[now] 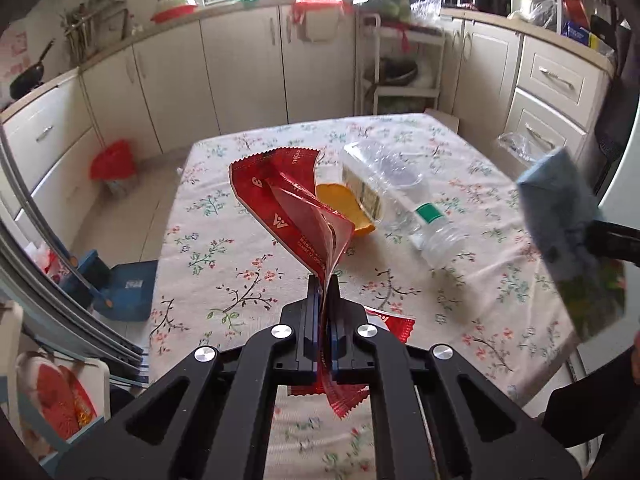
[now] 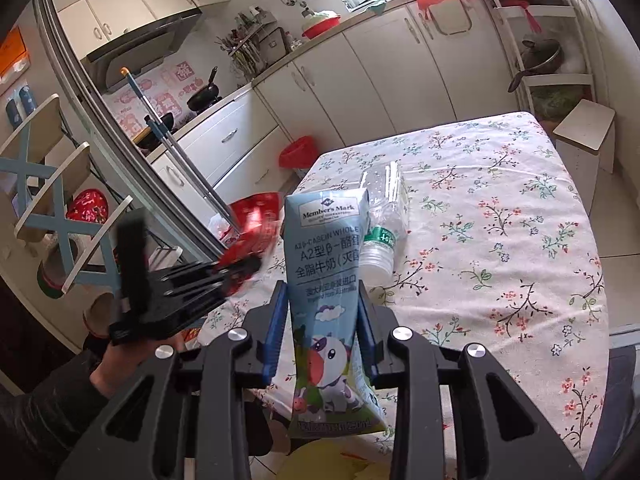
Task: Collect trash
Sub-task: 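Carry the red wrapper and milk carton over the yellow basin with both tools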
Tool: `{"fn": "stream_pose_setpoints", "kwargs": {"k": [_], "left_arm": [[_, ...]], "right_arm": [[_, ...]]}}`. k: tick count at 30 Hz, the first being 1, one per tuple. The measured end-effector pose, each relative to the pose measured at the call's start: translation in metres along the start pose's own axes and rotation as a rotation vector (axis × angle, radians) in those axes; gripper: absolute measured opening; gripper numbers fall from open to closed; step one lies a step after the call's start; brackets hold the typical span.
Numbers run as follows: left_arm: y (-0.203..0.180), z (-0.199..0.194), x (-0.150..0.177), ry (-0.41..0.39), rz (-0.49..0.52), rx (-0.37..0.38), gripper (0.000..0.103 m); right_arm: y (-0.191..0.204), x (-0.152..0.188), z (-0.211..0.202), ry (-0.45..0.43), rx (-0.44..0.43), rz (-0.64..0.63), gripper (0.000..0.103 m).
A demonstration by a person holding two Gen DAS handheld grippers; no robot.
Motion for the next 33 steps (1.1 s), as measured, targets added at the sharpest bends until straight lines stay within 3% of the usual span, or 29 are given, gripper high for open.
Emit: {"fn": "stream_pose_setpoints", "kwargs": {"k": [13,33], "left_arm": [[-0.022,-0.058,0.019,-0.060,0.033,-0.027,0.004],[-0.065,-0.120,0.074,-0.077,0.066,-0.021,0.004]], "right_arm": [[0.011,0.016,-0.003,-0.002,-0.002,0.001,0.033],[0.038,0.094,-0.039,0.021,-0.043,0.094,0.033]]}}
Point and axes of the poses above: each gripper's, at about its wrist camera, not at the fingertips, and z roughly the way its jaws point, y to its left, x to its underside, the point moved 8 cm from there along z, roughly the way its jaws point, and after that the axes turned 1 degree about -y, right-handed, at the moved point
